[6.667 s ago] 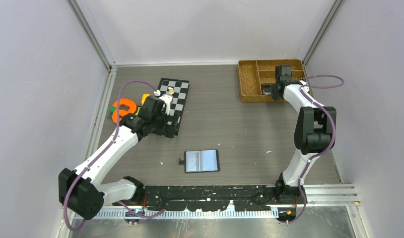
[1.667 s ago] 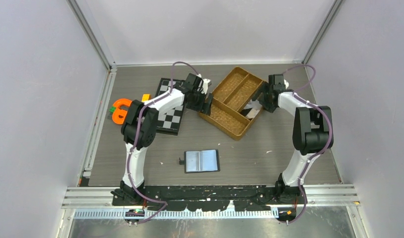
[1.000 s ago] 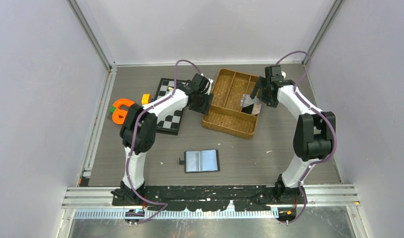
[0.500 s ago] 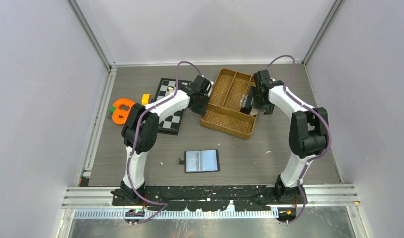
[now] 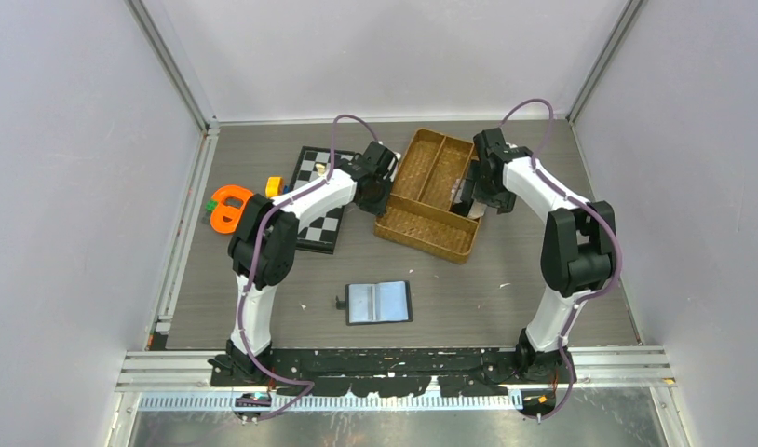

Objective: Put the credit cards into the card holder
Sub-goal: Pick up the credit card from the storage box.

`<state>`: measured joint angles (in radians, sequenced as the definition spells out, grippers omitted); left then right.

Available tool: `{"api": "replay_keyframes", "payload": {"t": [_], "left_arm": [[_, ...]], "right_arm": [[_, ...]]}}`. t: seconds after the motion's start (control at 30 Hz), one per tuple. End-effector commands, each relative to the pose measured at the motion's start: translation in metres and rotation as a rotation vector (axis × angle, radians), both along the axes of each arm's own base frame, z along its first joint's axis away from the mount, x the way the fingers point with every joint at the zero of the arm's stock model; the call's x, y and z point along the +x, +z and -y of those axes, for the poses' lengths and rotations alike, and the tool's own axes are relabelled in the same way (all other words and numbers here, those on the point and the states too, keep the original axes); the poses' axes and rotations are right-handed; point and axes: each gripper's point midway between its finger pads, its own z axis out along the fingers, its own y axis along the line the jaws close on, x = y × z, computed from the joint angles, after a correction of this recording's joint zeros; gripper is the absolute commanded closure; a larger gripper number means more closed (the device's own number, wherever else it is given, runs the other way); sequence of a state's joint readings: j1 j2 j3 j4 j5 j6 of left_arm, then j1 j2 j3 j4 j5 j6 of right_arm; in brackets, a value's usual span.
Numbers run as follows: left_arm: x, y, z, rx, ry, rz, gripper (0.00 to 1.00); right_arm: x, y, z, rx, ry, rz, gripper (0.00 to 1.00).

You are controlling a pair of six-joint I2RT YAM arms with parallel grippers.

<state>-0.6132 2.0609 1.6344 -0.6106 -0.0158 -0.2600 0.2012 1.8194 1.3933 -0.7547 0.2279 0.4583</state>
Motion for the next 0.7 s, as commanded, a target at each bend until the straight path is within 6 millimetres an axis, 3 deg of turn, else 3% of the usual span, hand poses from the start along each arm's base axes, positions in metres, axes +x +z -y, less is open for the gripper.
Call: {"api": "replay_keyframes", "payload": {"t": [0.0,0.2,0.37,0.67], "left_arm": [[0.004,0.007,-0.006,0.02,0.014,0.008,0.92],[0.004,0.007,-0.005,0.016,0.013,0.005,0.93],[0.003,0.007,-0.005,0.012,0.011,0.003,0.95],[0.003,0.007,-0.005,0.013,0.008,0.002,0.95]], "right_arm": [[-0.005,0.032,0.016,-0.055,-0.043,0.045,0.22],[-0.006,0.023,0.008,-0.023,-0.014,0.018,0.28],[-0.003,0.013,-0.019,0.108,0.076,0.013,0.19],[-0.008,-0.029,-0.012,0.183,0.037,-0.064,0.17]]}}
